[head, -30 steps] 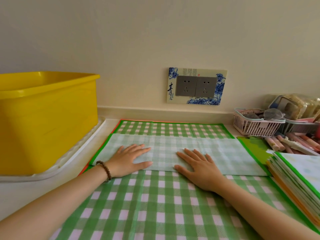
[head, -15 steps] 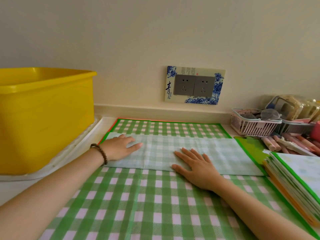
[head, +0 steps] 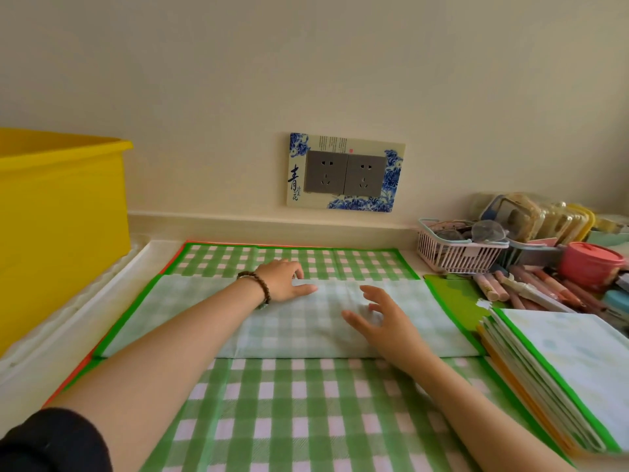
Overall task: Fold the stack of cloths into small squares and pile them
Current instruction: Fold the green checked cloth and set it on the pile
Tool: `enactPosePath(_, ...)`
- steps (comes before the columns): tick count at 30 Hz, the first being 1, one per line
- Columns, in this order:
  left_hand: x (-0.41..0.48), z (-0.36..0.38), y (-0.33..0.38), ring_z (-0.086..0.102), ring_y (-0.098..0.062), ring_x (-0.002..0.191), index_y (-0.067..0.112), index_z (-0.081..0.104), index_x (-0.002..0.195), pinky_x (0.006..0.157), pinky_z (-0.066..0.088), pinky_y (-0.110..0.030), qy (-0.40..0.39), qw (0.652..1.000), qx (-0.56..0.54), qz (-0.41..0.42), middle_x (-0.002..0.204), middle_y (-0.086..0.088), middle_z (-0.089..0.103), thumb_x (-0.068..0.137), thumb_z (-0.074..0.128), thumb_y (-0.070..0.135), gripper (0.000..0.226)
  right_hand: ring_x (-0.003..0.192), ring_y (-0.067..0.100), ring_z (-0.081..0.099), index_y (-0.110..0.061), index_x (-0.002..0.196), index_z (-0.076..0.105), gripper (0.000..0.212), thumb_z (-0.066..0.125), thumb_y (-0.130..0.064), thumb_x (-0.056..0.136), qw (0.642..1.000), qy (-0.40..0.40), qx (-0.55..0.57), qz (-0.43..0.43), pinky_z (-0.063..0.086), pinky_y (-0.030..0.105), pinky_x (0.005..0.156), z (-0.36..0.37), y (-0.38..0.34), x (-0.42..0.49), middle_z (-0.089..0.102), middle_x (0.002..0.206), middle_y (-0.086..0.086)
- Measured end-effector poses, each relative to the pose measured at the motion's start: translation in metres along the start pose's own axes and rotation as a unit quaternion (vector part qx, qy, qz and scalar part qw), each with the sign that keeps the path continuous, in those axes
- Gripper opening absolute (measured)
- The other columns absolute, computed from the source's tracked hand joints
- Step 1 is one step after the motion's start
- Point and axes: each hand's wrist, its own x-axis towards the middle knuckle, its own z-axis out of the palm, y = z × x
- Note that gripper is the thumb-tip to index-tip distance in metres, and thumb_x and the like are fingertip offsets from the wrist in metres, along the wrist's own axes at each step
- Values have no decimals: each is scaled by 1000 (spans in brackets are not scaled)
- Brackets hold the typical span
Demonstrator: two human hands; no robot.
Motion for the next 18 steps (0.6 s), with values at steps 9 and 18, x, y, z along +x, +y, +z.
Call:
enactPosePath(9, -7, -21, 3, 42, -22, 130, 9, 46, 133, 104, 35, -32, -86, 996, -3, -1, 145, -5, 41, 88, 46, 60, 69, 117, 5, 47, -26, 135, 41, 62, 65, -45, 82, 1000, -2, 2, -14, 38, 21, 94, 1, 2, 1, 45, 137, -11)
enactPosePath(18, -42, -19, -16, 54, -17, 117, 13, 59, 115, 101, 39, -28, 19, 969, -237, 71, 127, -2, 59, 94, 52, 33, 30, 129, 12, 40, -26, 128, 48, 51, 68, -35, 82, 995, 87, 20, -45, 33, 22, 98, -1, 2, 2, 42, 140, -3)
